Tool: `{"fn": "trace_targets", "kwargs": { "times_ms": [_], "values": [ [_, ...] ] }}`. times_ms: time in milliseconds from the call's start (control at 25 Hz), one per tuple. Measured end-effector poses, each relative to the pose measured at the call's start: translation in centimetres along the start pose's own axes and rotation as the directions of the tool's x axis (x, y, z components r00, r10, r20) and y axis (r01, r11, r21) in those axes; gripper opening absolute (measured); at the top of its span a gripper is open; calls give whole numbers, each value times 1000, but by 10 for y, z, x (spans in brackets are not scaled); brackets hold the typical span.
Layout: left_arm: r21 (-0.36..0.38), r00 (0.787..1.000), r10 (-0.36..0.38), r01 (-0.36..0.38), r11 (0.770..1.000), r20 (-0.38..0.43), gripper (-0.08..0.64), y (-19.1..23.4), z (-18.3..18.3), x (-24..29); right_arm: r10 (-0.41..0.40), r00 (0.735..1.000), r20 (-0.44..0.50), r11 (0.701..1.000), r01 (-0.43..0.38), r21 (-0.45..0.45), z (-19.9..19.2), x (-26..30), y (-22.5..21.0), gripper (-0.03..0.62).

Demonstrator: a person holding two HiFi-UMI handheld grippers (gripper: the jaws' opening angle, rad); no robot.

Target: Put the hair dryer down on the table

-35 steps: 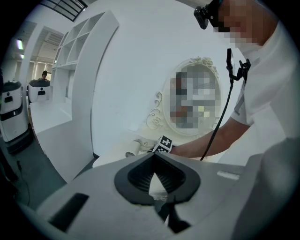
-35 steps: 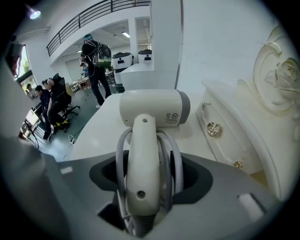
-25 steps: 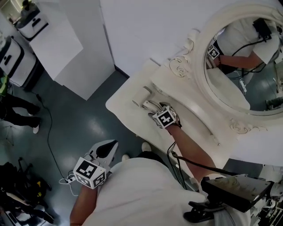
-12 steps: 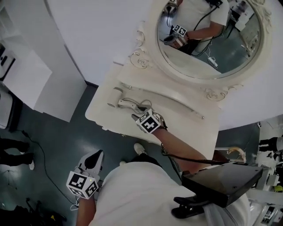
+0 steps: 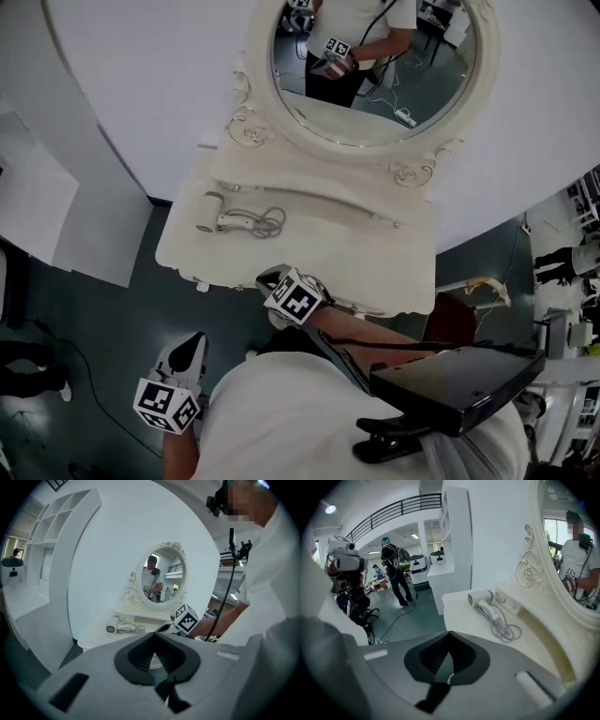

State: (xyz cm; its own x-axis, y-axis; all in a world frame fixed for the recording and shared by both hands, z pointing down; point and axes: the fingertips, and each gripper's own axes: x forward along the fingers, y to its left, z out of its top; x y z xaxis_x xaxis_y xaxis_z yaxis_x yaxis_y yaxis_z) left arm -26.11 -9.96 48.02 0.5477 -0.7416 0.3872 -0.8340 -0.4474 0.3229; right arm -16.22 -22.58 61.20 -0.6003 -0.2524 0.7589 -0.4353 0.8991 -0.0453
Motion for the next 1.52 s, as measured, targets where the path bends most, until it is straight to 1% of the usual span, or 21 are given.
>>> {"fn": "trace_targets", "kwargs": {
  "times_ms": [120,240,560,720,960,1120,1280,1520],
  "values": [
    [18,1000,-19,19,1000,-13,2,-12,-11,-3,50,998,24,999,-49,-9,-9,-13,38,-2],
    [22,999,-39,40,999,-30,2,-22,-23,-4,73,996,56,997,-73,-4,-14,-28,66,0],
    [38,991,-112,115,993,-70,2,-44,-41,4,83,992,91,997,-82,-12,-24,-61,102,0],
    [38,989,-120,123,992,-85,2,-48,-45,5,96,990,105,995,-95,-15,-25,-67,112,0],
    [23,991,-96,99,995,-91,2,-48,-52,2,114,987,112,993,-112,-19,-23,-70,120,0],
    [28,993,-78,81,996,-91,2,-45,-51,-3,111,985,130,994,-109,-26,-17,-72,122,0],
    [33,992,-85,89,995,-94,2,-47,-53,-4,104,985,141,994,-101,-28,-14,-75,124,0],
    [34,988,-113,117,993,-101,2,-56,-58,-2,103,984,142,995,-102,-11,-23,-78,133,0]
  ]
}}
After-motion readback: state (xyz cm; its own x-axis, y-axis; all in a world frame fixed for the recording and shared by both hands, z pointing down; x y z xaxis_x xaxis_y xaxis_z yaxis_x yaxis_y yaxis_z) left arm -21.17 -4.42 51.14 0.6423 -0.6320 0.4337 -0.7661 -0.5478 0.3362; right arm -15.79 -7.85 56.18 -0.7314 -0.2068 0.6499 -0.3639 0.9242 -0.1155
